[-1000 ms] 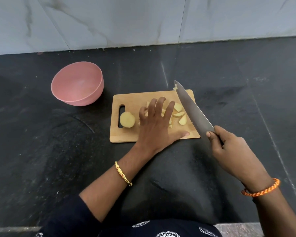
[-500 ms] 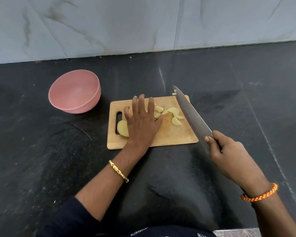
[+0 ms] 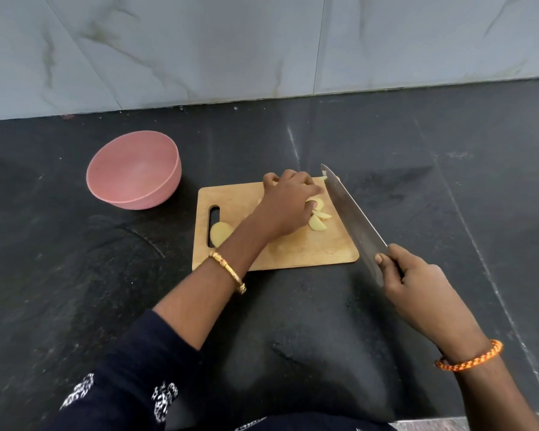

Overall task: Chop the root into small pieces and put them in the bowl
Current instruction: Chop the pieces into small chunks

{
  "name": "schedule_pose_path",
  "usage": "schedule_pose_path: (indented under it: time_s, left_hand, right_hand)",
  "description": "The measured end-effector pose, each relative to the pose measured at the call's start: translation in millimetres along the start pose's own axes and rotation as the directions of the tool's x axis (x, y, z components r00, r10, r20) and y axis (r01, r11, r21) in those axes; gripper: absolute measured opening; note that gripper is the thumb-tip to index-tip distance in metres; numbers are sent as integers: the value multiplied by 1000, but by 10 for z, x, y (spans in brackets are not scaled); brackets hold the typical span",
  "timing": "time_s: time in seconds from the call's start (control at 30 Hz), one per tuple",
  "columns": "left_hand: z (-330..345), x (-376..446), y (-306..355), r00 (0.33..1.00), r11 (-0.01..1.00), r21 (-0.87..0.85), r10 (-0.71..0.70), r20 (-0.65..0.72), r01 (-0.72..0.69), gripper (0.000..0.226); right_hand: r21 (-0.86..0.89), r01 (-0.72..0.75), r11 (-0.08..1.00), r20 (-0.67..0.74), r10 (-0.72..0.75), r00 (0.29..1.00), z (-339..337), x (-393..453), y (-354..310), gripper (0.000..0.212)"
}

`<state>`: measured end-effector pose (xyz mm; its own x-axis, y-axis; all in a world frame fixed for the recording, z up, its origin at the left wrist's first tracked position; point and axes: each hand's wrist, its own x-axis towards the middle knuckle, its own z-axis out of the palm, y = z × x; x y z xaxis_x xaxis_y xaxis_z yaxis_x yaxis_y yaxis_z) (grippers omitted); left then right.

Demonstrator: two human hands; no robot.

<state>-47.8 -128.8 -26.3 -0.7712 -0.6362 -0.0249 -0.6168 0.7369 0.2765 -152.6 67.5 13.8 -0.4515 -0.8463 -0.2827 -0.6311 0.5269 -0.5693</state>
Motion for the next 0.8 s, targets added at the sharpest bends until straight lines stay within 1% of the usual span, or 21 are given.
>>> schedule_pose_path:
  time_s: [0.03,0.1,0.2,0.27,0.37,0.4,0.43,0.5,0.53,0.57,0.63,0.7,0.73,0.8]
  left_hand:
    - [-13,51,-2,1000,1000,24,12,25,-12,33]
    - [-57,128,10,999,997,67,27,29,-29,30]
    - [-87,128,19,999,993,116,12,38,-17,28]
    - [-82,104,28,999,995,102,-5,31,2,26]
    - [-163,83,70,999,999,14,-30,15,30,17]
    - [-203,46,88,999,1000,-2,-24,-27,23,14]
    - [-226,-19,104,995,1000,-25,-18,-102,16,12]
    - [-196,-256,136,955,995,-100,-41,-295,12,12]
    - [-128,-411,151,929,991,-130,-61,-364,14,12]
    - [-40,-558,173,916,989,-148,-83,-394,26,13]
    - [153,-755,195,914,973,-226,-140,-381,55,14]
    - [235,-773,197,925,936,-352,-153,-347,23,13]
    - [231,-745,207,937,930,-368,-135,-323,7,12]
    - [193,-646,233,959,958,-288,-77,-271,-4,11]
  right_hand:
    - [3,-11,1000,4,11,1000,0,-4,15,25]
    - [10,-27,1000,12,27,1000,-15,-13,34,23]
    - [24,-31,999,11,31,999,-16,-28,54,22]
    - [34,-35,999,7,35,999,-13,-35,59,23]
    - [27,-30,999,9,30,1000,-2,-55,37,26]
    - [24,-28,999,16,27,1000,1,-69,30,27]
    - [25,-26,999,21,25,999,3,-88,27,27]
    - [26,-18,999,17,18,1000,13,-153,41,27]
    - [31,-19,999,10,19,1000,23,-191,53,27]
    - [43,-24,999,4,24,1000,34,-225,61,27]
    - [59,-35,998,12,34,999,80,-274,87,27]
    - [70,-51,996,20,49,999,128,-299,111,26]
    - [76,-56,996,17,55,998,145,-313,123,26]
    - [85,-61,994,4,61,998,158,-334,145,26]
